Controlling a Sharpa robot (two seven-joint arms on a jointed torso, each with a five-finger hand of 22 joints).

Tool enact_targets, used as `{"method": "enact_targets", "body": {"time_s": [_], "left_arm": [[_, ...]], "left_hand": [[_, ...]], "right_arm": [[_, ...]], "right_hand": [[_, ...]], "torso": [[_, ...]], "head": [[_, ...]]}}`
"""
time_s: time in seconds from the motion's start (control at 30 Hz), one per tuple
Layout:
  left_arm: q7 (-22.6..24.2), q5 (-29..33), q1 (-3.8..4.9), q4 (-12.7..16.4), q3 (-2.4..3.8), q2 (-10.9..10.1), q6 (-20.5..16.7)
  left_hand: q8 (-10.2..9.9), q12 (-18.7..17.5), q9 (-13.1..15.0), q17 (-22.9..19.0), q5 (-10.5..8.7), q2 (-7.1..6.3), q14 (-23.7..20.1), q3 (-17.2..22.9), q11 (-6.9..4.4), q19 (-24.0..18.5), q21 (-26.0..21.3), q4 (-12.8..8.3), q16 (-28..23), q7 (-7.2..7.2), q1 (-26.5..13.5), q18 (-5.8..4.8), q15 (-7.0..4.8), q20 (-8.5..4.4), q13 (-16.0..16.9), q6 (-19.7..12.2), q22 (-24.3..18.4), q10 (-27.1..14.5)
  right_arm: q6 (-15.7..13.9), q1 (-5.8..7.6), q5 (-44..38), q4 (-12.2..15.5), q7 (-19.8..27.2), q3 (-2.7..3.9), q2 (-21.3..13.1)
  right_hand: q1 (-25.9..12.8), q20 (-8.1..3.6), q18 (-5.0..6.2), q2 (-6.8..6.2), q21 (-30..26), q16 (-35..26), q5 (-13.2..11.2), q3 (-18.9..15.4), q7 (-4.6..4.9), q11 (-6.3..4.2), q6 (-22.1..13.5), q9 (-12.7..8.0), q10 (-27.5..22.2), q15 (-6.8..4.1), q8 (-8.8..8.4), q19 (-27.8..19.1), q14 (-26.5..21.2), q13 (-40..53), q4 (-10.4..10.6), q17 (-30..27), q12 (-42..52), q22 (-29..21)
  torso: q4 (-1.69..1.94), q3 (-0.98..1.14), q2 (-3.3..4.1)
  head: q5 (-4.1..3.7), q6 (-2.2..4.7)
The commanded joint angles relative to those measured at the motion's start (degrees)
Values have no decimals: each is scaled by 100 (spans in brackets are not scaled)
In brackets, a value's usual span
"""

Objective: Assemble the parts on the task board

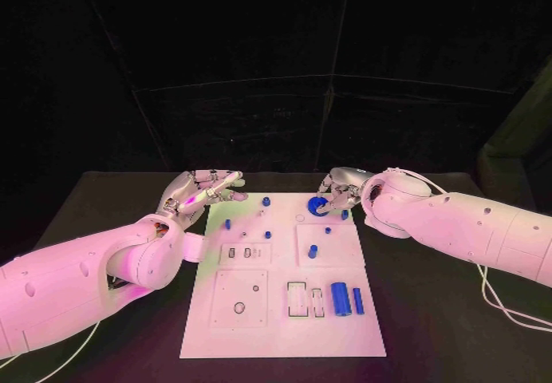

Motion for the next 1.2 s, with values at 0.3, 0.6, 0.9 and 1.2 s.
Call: {"method": "enact_targets", "body": {"time_s": [0.3, 0.6, 0.9, 1.2], "left_arm": [[4, -38, 8, 4, 0, -4, 106], [0, -38, 8, 5, -1, -9, 108], [-12, -38, 8, 13, -1, -16, 118], [27, -38, 8, 10, -1, -21, 68]], "left_hand": [[-29, -38, -6, 6, 15, 60, 8, -4, 19, 51, -17, -19, -34, 11, -9, 42, 20, -7, -3, 23, -6, 10], [-29, -38, -6, 6, 15, 60, 8, -4, 19, 51, -17, -19, -34, 11, -9, 42, 20, -7, -3, 23, -6, 10], [-36, -46, -6, 16, 15, 71, 7, 13, 17, 52, -21, -30, -41, 9, -7, 42, 19, -7, -3, 27, -11, 16], [-38, -48, -6, 18, 15, 72, 7, 16, 18, 53, -22, -33, -42, 9, -7, 42, 19, -8, -3, 28, -12, 16]], "right_arm": [[270, 14, -520, -81, -110, 3, 54], [419, 13, -628, -126, -123, 2, 116], [-161, 11, -764, -80, -56, 1, 168], [-1103, 9, -920, 147, 17, 1, 200]], "right_hand": [[117, -19, -50, 43, 70, 89, 10, 95, -18, -23, 108, 9, 36, 32, 73, 59, 329, 58, -130, 114, 46, 70], [149, -22, -52, 58, 80, 103, 16, 159, -21, -27, 129, 6, 26, 29, 84, 59, 331, 66, -187, 141, 41, 86], [153, -42, -61, 309, 122, 124, -125, 565, -57, -65, 611, 41, 134, 2, 268, 76, 331, 252, -293, 185, 177, 155], [-17, -97, -70, 277, 154, 118, -149, 1161, -125, -124, 885, -21, 182, -52, 180, 88, 329, 329, -422, 195, 189, 205]], "torso": [[3, -4, 3], [6, -1, 1], [0, -2, -4], [3, 6, -7]], "head": [[-5, -37], [4, -52], [18, -53], [43, -8]]}}
